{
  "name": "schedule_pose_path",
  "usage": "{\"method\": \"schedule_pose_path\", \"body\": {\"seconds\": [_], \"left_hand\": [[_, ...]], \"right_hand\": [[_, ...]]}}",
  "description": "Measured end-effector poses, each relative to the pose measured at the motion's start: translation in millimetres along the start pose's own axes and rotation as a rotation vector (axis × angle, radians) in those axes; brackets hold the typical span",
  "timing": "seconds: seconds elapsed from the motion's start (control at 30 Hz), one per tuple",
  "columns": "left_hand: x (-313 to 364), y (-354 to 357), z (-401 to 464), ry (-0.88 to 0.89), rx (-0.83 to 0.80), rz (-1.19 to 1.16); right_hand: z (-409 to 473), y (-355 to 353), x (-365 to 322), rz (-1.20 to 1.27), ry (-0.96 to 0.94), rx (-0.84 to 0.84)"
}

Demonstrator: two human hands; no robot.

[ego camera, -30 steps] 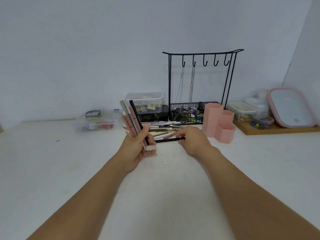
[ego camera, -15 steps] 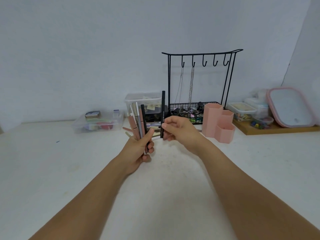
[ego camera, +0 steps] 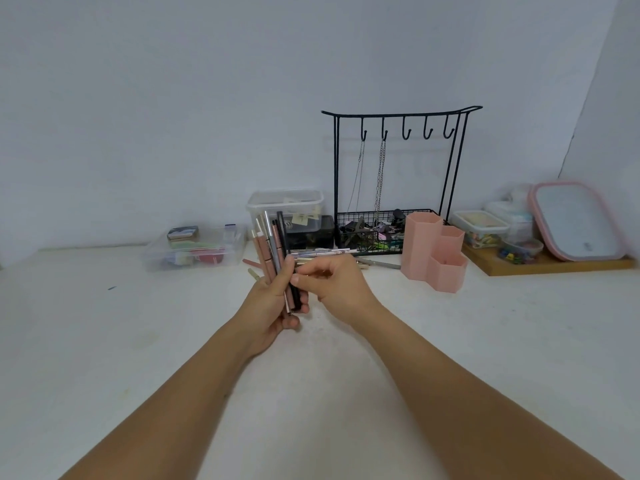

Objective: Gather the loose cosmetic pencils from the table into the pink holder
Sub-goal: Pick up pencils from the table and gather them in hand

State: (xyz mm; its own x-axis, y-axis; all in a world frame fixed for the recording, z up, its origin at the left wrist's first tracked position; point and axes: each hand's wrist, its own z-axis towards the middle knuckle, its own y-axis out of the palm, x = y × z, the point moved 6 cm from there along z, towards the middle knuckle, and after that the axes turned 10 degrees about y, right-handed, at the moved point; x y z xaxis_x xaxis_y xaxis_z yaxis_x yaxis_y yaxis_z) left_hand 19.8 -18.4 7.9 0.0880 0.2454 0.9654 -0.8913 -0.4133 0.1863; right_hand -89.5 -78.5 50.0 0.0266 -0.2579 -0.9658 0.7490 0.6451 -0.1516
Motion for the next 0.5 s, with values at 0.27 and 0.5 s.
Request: {"method": "schedule_pose_path", "body": {"seconds": [0.27,0.5], "left_hand": [[1.9,-11.1,6.7,0.032,0.067,-0.051],[-0.3,-17.0,9.0,0.014,0.130,0.004]], "right_hand": [[7.8,-13.2,21.8,0.024,0.154,-0.056],[23.5,-57.4,49.8,-0.886,0.137,0.197]]}}
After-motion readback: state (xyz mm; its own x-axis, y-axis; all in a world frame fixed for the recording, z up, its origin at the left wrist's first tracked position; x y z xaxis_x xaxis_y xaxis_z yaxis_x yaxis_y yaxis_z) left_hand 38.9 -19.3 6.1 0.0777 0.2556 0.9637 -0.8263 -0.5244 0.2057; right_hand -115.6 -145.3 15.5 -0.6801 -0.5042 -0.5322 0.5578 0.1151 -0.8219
